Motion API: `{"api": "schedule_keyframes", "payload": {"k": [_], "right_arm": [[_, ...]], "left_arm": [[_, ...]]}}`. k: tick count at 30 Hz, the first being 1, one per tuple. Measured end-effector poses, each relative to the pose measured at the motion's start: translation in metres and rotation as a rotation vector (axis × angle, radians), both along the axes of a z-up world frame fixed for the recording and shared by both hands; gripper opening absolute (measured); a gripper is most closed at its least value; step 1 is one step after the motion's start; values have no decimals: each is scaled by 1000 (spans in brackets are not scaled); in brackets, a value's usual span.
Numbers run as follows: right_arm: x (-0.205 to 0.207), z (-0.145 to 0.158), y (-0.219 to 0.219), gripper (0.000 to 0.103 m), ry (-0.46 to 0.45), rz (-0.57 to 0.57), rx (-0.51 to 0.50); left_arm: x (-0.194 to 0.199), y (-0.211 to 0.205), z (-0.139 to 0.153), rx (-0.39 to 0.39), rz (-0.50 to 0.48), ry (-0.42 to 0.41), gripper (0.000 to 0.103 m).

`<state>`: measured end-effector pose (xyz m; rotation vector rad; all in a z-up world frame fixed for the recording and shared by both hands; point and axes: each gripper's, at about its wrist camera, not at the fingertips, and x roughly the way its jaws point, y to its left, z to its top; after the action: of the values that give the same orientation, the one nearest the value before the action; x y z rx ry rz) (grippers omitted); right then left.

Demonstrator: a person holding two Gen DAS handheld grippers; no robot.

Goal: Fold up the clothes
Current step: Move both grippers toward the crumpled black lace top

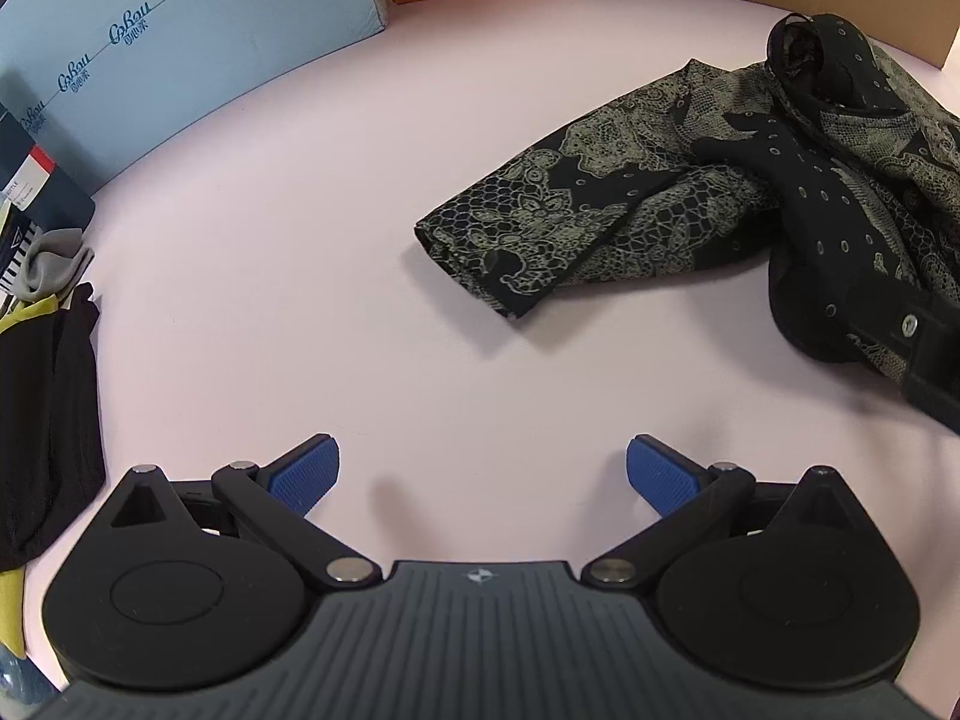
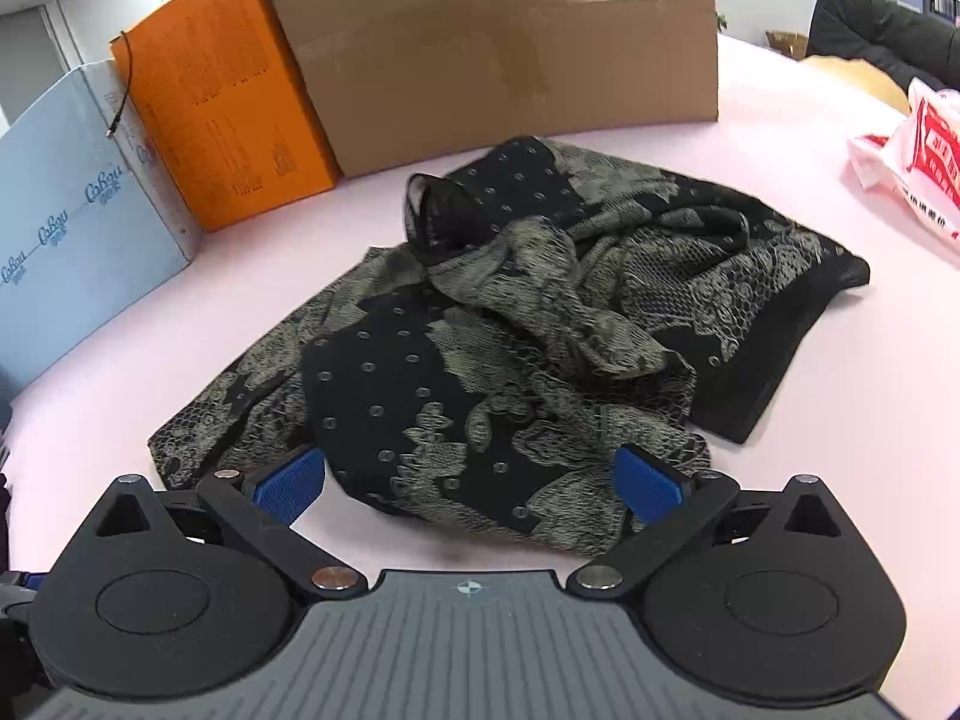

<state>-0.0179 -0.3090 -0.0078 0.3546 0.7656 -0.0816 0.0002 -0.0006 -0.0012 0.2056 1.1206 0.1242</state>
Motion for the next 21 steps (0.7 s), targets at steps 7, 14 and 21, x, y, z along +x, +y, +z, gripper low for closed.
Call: {"api": "schedule_keyframes", "payload": {"k": [7, 14, 21], "right_arm": [[-7, 15, -3, 103, -108, -28, -41], [6, 92, -65, 103, -374, 50, -17], [65, 241, -97, 103, -428, 217, -134]], "left_arm": [[-4, 22, -1, -44, -3, -31, 103], [36, 51, 45, -103, 41, -100, 102], [96, 64, 191, -159, -1, -464, 103]]}}
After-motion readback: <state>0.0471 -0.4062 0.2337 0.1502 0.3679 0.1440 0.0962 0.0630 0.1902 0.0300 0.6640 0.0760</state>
